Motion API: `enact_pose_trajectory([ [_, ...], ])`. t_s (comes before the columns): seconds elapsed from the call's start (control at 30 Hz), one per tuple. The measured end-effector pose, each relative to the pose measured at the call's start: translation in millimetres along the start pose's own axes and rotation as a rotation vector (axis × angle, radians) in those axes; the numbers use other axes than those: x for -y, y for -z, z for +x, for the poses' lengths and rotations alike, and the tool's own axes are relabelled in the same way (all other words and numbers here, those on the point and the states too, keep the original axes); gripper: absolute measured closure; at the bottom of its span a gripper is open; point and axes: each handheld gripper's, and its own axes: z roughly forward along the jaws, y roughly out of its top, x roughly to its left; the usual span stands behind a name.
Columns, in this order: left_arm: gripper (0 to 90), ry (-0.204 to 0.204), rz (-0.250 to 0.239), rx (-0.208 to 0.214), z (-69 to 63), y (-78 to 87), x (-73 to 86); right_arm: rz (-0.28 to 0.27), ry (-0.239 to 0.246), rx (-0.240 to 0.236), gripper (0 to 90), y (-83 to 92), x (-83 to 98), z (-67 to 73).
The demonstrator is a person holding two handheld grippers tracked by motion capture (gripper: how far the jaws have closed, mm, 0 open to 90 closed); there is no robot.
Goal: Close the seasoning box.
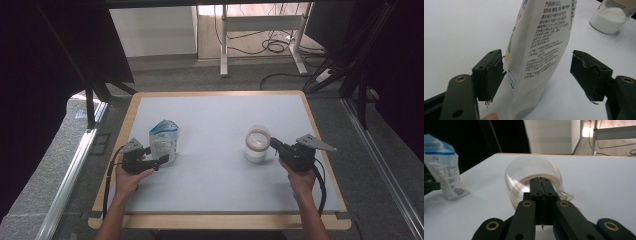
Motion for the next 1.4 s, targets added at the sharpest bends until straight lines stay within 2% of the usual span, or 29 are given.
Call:
enact_pose_trajectory([
  [0.17, 26.3, 0.003, 0.000, 0.000, -0.1, 0.1, 0.3, 0.017, 0.032, -0.046, 89.8, -7.1, 0.5, 12.2],
  [0.47, 26.3, 0.006, -0.004, 0.001, 0.2, 1.4, 0.7, 0.016, 0.037, -0.067, 89.8, -5.2, 0.7, 14.0],
  [0.63, 26.3, 0.004, 0.002, 0.001, -0.4, 1.1, 2.2, 0.017, 0.039, -0.066, 89.6, 2.4, 2.7, 9.5],
  [0.97, 25.8, 0.004, 0.019, 0.004, -0.7, -1.8, 6.0, 0.034, 0.021, -0.021, 89.4, 23.5, 16.6, -8.7],
  [1.07, 25.7, 0.004, 0.021, 0.004, -0.7, -2.3, 6.6, 0.045, 0.024, -0.016, 83.0, 27.2, 20.9, -13.0],
  [1.27, 25.7, 0.004, 0.025, 0.004, -0.6, -2.1, 7.8, 0.116, 0.047, -0.007, 69.0, 30.2, 34.4, -21.7],
  [1.4, 25.4, 0.004, 0.029, 0.004, -0.6, -2.3, 8.7, 0.148, 0.037, 0.014, 57.4, 32.2, 44.2, -29.2],
])
